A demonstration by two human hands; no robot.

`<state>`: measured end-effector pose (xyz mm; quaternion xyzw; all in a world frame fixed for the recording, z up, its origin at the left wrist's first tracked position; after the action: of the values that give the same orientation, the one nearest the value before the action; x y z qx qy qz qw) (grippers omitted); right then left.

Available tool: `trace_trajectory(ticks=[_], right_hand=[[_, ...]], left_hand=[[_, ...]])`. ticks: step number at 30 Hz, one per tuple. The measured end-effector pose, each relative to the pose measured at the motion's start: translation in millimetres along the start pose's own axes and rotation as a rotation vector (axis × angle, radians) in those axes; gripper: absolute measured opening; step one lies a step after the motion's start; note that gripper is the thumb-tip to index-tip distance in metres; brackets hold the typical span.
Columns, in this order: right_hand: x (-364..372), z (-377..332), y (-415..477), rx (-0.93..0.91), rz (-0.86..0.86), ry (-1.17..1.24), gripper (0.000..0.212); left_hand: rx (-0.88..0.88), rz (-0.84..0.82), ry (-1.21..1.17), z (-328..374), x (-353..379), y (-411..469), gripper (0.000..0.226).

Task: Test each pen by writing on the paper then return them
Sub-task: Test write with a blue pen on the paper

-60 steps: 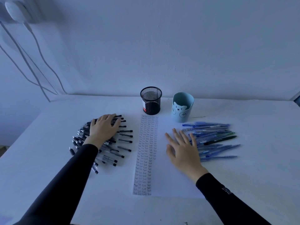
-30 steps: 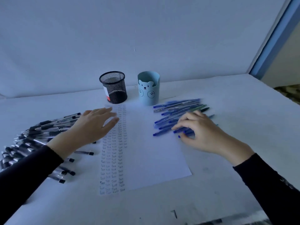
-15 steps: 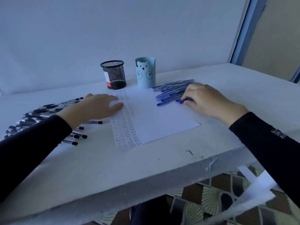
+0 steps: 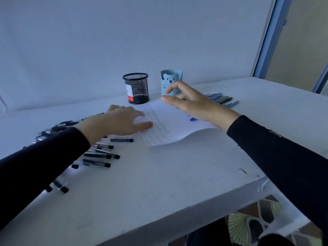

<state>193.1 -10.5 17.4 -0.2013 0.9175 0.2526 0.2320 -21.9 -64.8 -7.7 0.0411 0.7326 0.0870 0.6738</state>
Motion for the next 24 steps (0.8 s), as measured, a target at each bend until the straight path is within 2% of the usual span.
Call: trace_trajectory(ticks=[5,8,11,16,19,21,24], right_hand=[[7.8,8.3,8.7,-0.023,-0.052,-0.086,0.021],[10.2,22.9,3.6,-0.083,-0.032,-0.107,0.017],[11.1,32.5,-5.4,-0.185,-0.007,-0.191,0.025],[15.5,35.5,-13.5,-0.371,0.081,-0.243,0.034],[18.3,35.5,-11.7,-0.486,0.078,-0.283,0.033],[16.8,35.6,-7.0,-0.496,0.079,-0.225,0.039],[14.4,33.4,2.8,-0.447,0.148,-0.050,0.022]], left_hand=[[0.013,-0.085,-0.053,-2.7,0.5,-1.8,0.109],[0.026,-0.090,-0.066,-3.2,1.7,0.2,0.110],[0.014,-0.092,-0.071,-2.7,3.3,0.6,0.118],[-0.005,-0.098,-0.072,0.7,1.2,-1.7,0.105],[-0.002,-0.106,-0.079,0.6,0.6,-2.3,0.106],[0.002,-0.112,-0.084,-1.3,1.1,-2.0,0.110],[0.011,-0.094,-0.080,-2.1,-0.5,-2.7,0.113]])
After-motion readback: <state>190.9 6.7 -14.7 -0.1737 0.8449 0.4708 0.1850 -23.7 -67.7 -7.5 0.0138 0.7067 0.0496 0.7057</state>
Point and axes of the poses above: each hand's wrist, its own y-axis towards the middle knuckle, its own x-axis out of the palm, z = x × y, the point moved 2 cm from there along y, towards the middle knuckle, and after that the axes turned 13 degrees about z, right-handed, at the moved point
